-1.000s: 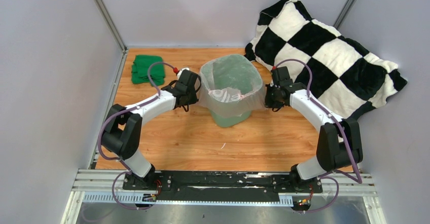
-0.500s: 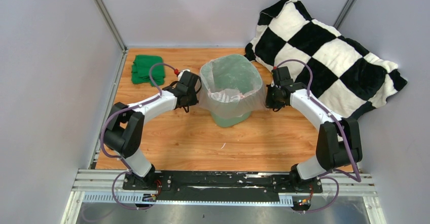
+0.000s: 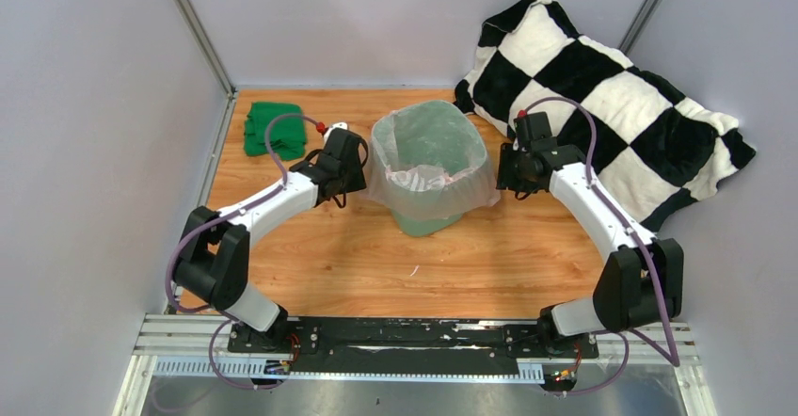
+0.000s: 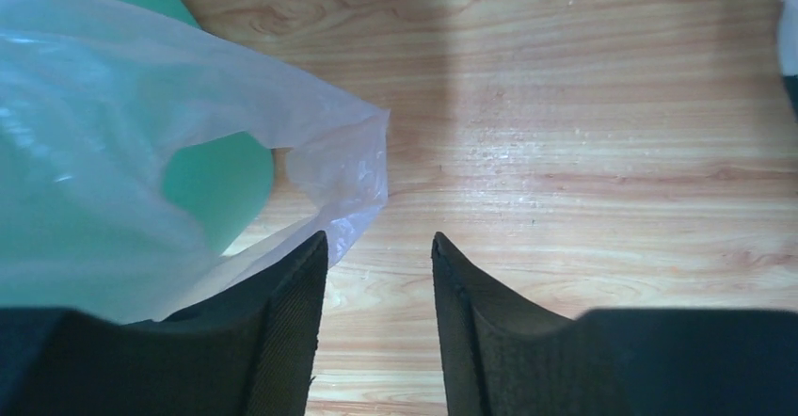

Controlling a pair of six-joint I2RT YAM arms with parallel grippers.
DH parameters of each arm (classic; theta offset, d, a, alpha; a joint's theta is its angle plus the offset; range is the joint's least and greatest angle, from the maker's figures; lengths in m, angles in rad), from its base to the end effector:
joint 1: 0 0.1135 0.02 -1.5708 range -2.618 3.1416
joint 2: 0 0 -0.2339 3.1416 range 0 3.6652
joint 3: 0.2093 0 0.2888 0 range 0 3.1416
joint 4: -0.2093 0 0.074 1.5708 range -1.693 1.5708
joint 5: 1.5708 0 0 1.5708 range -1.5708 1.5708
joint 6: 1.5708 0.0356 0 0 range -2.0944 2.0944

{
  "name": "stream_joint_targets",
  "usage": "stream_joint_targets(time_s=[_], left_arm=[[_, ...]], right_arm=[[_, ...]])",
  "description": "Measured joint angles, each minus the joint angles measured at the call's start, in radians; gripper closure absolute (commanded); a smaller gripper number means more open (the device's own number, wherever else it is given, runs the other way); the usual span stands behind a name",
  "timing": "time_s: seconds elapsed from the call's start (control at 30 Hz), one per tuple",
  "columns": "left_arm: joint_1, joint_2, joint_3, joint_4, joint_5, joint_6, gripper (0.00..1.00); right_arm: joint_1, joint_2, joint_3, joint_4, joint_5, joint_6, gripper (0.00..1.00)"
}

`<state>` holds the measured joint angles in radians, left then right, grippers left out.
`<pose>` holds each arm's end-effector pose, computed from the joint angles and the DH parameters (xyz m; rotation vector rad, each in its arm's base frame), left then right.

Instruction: Put the trash bags into the trash bin

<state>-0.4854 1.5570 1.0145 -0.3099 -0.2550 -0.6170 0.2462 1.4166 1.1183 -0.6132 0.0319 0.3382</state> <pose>0.3235 -0.1605 0.1713 -0.2724 2.3817 -0.2094 0.3289 0.0815 0.2323 0.1283 2.4902 0.2076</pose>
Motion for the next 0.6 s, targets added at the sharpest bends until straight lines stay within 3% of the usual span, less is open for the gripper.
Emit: stream_joint_targets(time_s=[0.33, 0.6], left_arm=[[0.000, -0.090, 0.000, -0.018, 0.012, -0.001, 0.51], [0.000, -0.142, 0.000, -0.048, 0.008, 0.004, 0.31]], right_arm=[[0.000, -0.085, 0.056, -0.046, 0.005, 0.001, 0.44], [0.002, -0.141, 0.231, -0.125, 0.014, -0.044, 0.44]])
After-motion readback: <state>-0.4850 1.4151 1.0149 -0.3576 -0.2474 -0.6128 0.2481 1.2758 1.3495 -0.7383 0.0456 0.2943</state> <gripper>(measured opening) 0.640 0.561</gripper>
